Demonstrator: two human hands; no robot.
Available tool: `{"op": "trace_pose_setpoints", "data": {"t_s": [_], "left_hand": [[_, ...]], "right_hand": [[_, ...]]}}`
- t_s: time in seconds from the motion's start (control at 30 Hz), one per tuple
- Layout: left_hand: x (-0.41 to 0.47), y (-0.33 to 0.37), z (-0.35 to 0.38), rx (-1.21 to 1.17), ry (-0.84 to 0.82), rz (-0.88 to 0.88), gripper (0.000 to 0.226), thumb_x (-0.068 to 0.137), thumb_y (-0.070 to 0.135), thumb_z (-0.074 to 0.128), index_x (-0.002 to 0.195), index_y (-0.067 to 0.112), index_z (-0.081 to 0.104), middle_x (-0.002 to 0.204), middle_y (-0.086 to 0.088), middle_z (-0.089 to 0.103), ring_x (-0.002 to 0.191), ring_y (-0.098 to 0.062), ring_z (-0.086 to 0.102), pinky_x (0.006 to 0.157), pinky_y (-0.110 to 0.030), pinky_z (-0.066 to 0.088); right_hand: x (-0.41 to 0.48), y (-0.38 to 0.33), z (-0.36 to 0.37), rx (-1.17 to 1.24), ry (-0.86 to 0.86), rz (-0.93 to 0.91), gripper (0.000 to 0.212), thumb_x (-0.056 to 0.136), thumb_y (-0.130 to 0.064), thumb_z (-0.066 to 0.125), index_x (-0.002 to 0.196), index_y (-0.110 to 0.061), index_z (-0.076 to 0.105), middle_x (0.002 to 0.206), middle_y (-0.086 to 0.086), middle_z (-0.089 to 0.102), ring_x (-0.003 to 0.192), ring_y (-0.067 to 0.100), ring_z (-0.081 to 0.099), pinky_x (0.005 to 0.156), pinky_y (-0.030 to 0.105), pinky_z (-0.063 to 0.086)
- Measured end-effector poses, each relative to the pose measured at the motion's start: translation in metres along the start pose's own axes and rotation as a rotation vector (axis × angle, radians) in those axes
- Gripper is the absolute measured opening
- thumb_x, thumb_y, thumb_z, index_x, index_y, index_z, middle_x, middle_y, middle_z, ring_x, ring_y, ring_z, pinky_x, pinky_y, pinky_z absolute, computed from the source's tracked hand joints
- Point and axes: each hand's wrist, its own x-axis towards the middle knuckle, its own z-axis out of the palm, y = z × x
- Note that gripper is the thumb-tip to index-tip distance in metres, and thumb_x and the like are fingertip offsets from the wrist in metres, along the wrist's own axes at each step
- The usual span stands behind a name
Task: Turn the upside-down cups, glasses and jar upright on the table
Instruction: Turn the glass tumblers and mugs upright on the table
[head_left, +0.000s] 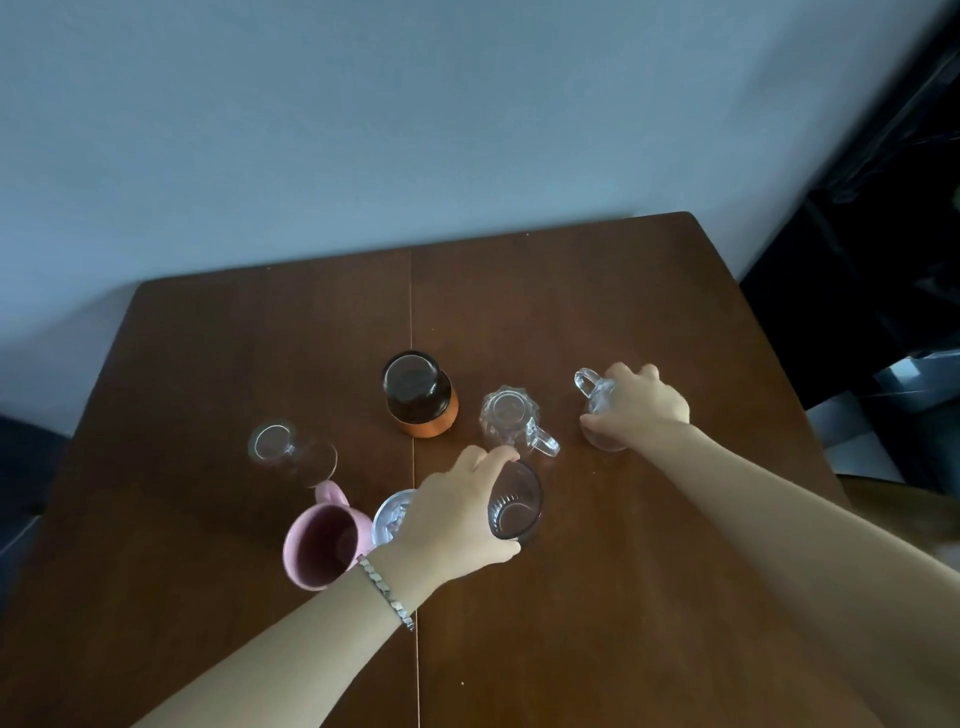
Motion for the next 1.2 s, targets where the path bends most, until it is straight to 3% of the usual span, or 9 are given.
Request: {"op": "trace_pose_setpoints", "data": {"t_s": [0.2,0.37,0.43,0.5,0.63,0.73,0.83,0.97,1.2], "left_hand": [[0.004,0.000,0.015,0.142,0.047,0.124,0.076,0.071,0.038,0.072,0.137,0.028,0.036,0.134,-0.002,0.048,0.106,-0.025,0.060,0.089,-0.030,0.050],[0.003,-0.006,0.024,0.209,0.043,0.191,0.081,0.056,0.038,0.082,0.127,0.026,0.046,0.117,-0.007,0.061,0.088,-0.027,0.068,0.075,-0.032,0.056],[0.001,-0.004,0.020,0.230,0.022,0.201,0.083,0.055,0.040,0.083,0.128,0.026,0.045,0.118,-0.007,0.061,0.089,-0.026,0.068,0.076,-0.033,0.056],[0.000,0.000,0.012,0.199,-0.049,0.189,0.085,0.066,0.051,0.073,0.138,0.028,0.034,0.135,-0.003,0.047,0.113,-0.026,0.057,0.098,-0.036,0.045],[0.014,0.009,-0.024,-0.113,0.019,0.100,0.075,0.078,0.063,0.053,0.140,0.024,0.033,0.143,0.001,0.040,0.122,-0.022,0.050,0.098,-0.032,0.041],[0.051,0.012,-0.041,0.035,0.112,0.114,0.066,0.086,0.048,0.055,0.140,0.019,0.032,0.145,-0.005,0.039,0.121,-0.024,0.051,0.091,-0.036,0.051],[0.089,0.018,-0.037,0.351,-0.083,0.131,0.074,0.083,0.043,0.062,0.144,0.023,0.026,0.148,-0.008,0.035,0.127,-0.029,0.044,0.094,-0.039,0.048],[0.113,0.016,-0.024,0.615,-0.213,0.123,0.071,0.081,0.033,0.068,0.141,0.023,0.030,0.142,-0.009,0.041,0.124,-0.032,0.044,0.095,-0.040,0.045],[0.085,0.004,-0.038,0.293,0.145,0.124,0.060,0.073,0.036,0.072,0.124,0.020,0.047,0.123,-0.003,0.057,0.103,-0.025,0.056,0.079,-0.033,0.047]], "right_hand": [[-0.024,0.036,-0.010,0.757,0.028,0.027,0.061,0.066,-0.024,0.080,0.118,-0.021,0.050,0.112,0.003,0.049,0.093,0.022,0.055,0.077,0.035,0.050],[-0.059,0.056,-0.019,1.354,-0.278,-0.060,0.037,0.073,0.006,0.070,0.084,-0.025,0.055,0.089,0.005,0.060,0.075,0.023,0.063,0.064,0.039,0.056],[-0.066,0.058,-0.016,1.321,-0.288,-0.109,0.038,0.069,0.013,0.069,0.079,-0.020,0.054,0.083,0.004,0.060,0.074,0.021,0.062,0.065,0.039,0.054],[-0.070,0.058,-0.012,1.180,-0.250,-0.125,0.033,0.066,0.013,0.072,0.086,-0.009,0.059,0.082,0.006,0.061,0.079,0.022,0.061,0.072,0.040,0.052],[-0.071,0.057,-0.013,1.020,-0.116,-0.065,0.048,0.067,-0.023,0.078,0.085,0.014,0.053,0.076,0.010,0.050,0.072,0.022,0.049,0.070,0.036,0.038],[-0.066,0.048,-0.020,0.878,-0.048,-0.018,0.050,0.075,-0.041,0.067,0.045,-0.009,0.043,0.062,0.005,0.038,0.068,0.019,0.038,0.060,0.028,0.031],[-0.058,0.039,-0.023,0.660,0.069,0.002,0.060,0.082,-0.030,0.060,0.028,-0.013,0.040,0.056,-0.008,0.028,0.064,0.017,0.034,0.049,0.024,0.023],[-0.043,0.043,-0.022,0.594,0.067,0.022,0.044,0.084,-0.019,0.051,0.045,-0.015,0.029,0.052,-0.004,0.027,0.048,0.013,0.029,0.048,0.025,0.024],[-0.032,0.043,-0.007,0.814,-0.112,0.046,0.030,0.089,-0.031,0.046,0.071,-0.008,0.055,0.065,0.002,0.044,0.060,0.018,0.040,0.058,0.030,0.032]]}}
